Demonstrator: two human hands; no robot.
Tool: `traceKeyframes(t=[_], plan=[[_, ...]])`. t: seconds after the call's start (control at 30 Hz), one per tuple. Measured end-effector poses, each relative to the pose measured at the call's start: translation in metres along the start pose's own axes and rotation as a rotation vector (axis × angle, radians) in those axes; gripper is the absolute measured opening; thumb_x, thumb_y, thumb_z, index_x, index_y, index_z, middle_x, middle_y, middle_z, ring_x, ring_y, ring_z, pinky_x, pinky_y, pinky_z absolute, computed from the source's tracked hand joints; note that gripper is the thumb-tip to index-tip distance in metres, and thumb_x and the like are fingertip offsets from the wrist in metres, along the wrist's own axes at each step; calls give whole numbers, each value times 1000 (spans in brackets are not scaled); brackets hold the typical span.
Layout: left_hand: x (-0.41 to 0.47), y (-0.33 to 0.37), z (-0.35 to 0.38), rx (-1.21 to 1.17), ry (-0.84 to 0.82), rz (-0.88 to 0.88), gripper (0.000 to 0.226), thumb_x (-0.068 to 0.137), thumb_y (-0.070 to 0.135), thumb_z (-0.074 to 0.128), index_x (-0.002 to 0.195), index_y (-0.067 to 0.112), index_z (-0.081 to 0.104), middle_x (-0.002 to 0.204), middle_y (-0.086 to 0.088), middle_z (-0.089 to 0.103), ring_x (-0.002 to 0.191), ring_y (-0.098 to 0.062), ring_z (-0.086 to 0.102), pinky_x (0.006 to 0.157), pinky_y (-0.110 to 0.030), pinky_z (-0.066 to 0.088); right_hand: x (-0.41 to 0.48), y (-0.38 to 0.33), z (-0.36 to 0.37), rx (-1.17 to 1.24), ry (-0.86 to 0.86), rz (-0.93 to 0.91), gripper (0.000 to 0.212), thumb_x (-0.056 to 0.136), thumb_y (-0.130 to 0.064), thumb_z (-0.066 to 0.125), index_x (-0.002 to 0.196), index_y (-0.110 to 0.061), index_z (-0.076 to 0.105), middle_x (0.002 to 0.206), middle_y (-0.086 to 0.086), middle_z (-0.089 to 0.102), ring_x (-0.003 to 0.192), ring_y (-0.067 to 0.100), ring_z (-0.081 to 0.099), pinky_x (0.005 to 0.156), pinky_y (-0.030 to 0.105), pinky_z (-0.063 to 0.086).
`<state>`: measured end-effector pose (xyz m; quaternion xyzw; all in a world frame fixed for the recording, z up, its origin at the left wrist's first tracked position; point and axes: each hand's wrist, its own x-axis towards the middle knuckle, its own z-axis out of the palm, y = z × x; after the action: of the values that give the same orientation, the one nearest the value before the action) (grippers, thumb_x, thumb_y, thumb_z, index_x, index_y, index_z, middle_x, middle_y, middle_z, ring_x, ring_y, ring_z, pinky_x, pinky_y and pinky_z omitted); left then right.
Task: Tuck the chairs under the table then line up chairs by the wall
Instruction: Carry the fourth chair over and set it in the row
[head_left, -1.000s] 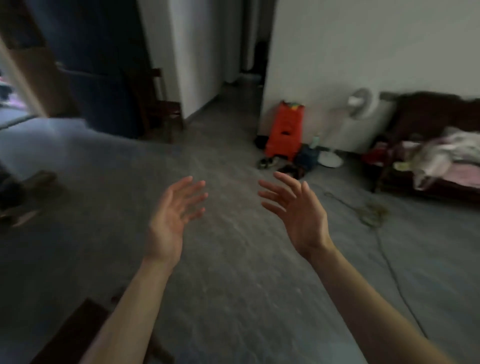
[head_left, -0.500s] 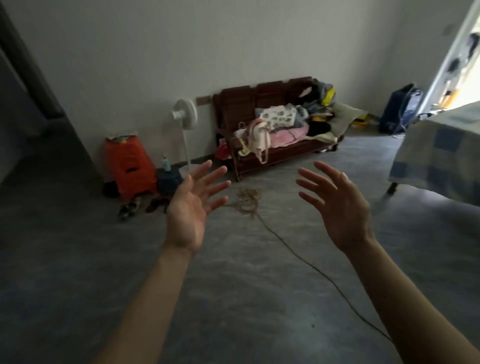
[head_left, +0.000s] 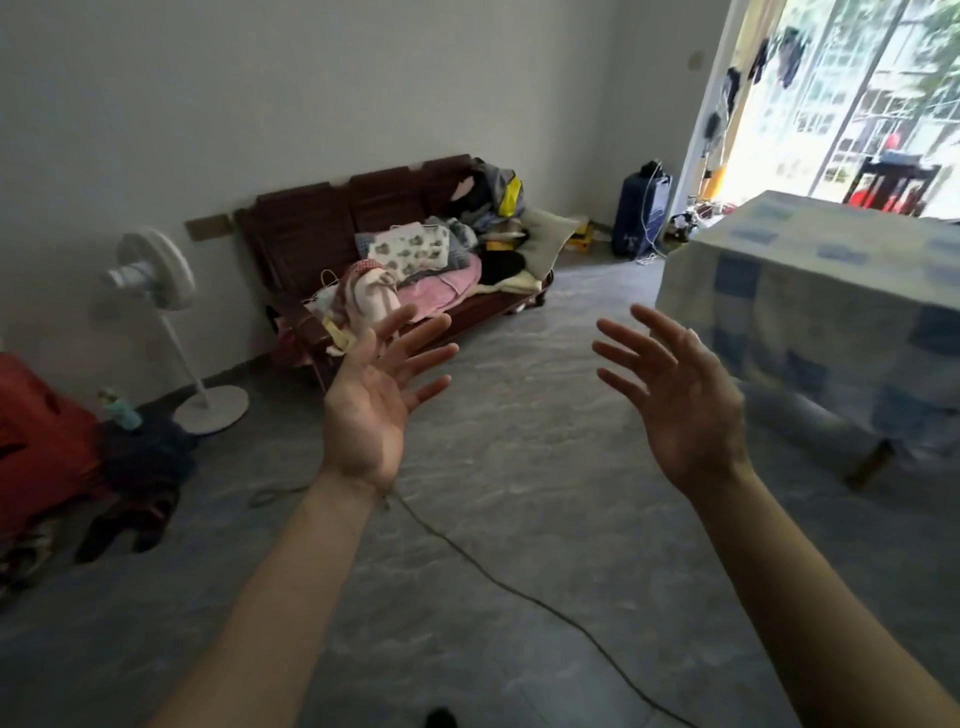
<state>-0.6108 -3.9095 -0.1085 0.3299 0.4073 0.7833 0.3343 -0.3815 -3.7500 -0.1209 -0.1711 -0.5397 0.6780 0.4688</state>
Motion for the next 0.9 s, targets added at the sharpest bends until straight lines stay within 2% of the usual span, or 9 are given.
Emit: traceKeyframes(t=[0.23, 0.33, 0.47, 0.63, 0.8, 0.9], plan=[[219, -65, -27, -64, -62, -78, 48, 106, 40, 28, 135, 19, 60, 129, -7, 73, 115, -26, 70, 89, -40, 54, 184, 53, -20, -66, 93, -8, 52, 106, -41, 31, 144, -16, 56, 141, 13, 65, 131, 34, 60, 106, 52, 44], [323, -81, -24, -68, -91, -88, 47, 102, 43, 33, 133, 21, 61, 130, -7, 73, 116, -26, 70, 90, -42, 55, 271, 65, -29, -85, 135, -28, 53, 107, -41, 30, 146, -14, 54, 141, 12, 65, 131, 33, 61, 103, 49, 45], [445, -109, -10, -33, -154, -121, 48, 101, 45, 36, 134, 22, 62, 134, -8, 71, 123, -30, 67, 97, -49, 50, 376, 75, -51, -112, 224, -66, 52, 105, -44, 34, 143, -17, 57, 139, 11, 67, 129, 32, 63, 103, 49, 47], [599, -162, 10, -13, -220, -132, 47, 101, 45, 38, 133, 22, 63, 135, -9, 70, 123, -32, 66, 103, -54, 47, 521, 101, -94, -127, 266, -132, 53, 107, -42, 29, 146, -15, 53, 139, 8, 67, 128, 30, 63, 104, 50, 46], [764, -211, 56, -18, -273, -116, 49, 103, 44, 38, 136, 19, 64, 136, -13, 69, 123, -35, 66, 95, -48, 52, 685, 119, -144, -132, 277, -194, 53, 105, -45, 32, 144, -18, 55, 139, 7, 67, 127, 29, 64, 106, 51, 47], [868, -234, 92, -41, -289, -119, 50, 102, 47, 40, 137, 20, 64, 139, -14, 66, 126, -36, 63, 97, -49, 49, 789, 110, -179, -126, 284, -229, 51, 107, -43, 30, 146, -19, 54, 139, 7, 67, 127, 29, 64, 108, 54, 45]])
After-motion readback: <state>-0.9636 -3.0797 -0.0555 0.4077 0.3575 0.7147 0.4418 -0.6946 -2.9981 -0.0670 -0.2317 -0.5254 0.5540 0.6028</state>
